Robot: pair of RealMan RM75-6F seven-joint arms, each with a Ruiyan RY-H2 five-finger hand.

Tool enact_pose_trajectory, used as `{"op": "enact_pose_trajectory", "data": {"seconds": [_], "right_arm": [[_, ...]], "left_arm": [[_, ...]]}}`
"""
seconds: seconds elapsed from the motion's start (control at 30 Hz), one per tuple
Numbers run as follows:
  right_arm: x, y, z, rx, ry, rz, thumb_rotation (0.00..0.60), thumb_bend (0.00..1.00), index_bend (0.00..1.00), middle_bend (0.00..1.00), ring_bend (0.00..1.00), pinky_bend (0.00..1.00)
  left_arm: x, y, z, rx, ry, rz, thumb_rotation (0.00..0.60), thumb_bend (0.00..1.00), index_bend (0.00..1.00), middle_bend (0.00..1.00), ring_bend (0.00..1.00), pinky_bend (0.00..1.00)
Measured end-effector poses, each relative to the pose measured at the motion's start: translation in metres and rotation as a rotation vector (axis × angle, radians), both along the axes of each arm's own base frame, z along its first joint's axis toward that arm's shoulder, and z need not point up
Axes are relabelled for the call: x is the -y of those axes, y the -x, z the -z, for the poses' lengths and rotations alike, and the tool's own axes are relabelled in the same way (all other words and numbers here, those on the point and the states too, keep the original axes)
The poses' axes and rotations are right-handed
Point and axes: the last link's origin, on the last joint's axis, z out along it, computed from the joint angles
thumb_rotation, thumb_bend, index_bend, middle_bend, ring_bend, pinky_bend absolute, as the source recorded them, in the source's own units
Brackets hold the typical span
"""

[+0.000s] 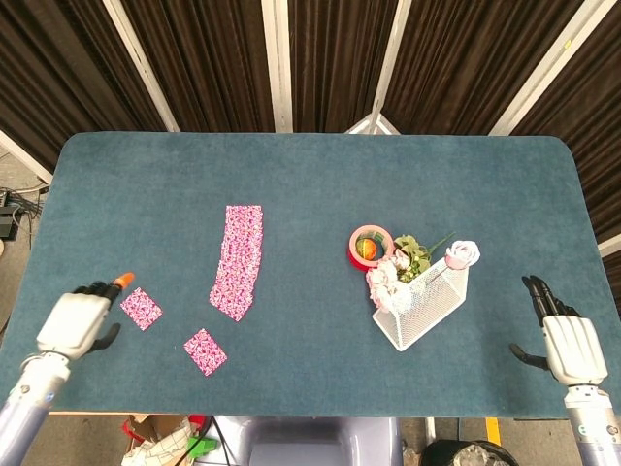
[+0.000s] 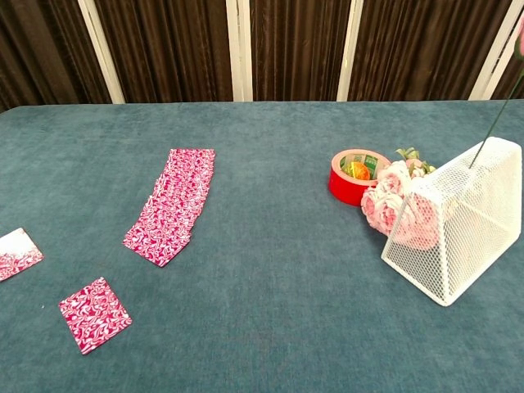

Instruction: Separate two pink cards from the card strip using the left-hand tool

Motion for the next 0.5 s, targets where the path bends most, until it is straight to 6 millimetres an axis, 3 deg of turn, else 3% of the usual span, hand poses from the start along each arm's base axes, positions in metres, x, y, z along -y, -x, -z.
{"op": "enact_pose_trajectory", "data": {"seconds": [0.17, 0.33, 0.5], "right_arm": [[0.000, -0.002, 0.000, -0.004, 0.029, -0.018, 0.600, 0.18, 0.00, 0.10, 0.21, 0.30], [0.000, 0.000, 0.000, -0.013, 0.033, -0.018, 0.600, 0.18, 0.00, 0.10, 0.21, 0.30], [0.001, 0.001, 0.001, -0.025, 0.024, -0.016, 0.600, 0.18, 0.00, 0.09, 0.21, 0.30]], "left_arm": [[0.027, 0.026, -0.023, 0.027, -0.204, -0.026, 0.600, 0.48, 0.10, 0.01, 0.00, 0.20], [0.034, 0.046, -0.026, 0.041, -0.280, -0.033, 0.600, 0.46, 0.08, 0.00, 0.00, 0.17], [0.033, 0.050, -0.025, 0.067, -0.284, -0.036, 0.600, 0.46, 0.08, 0.00, 0.00, 0.17]]}}
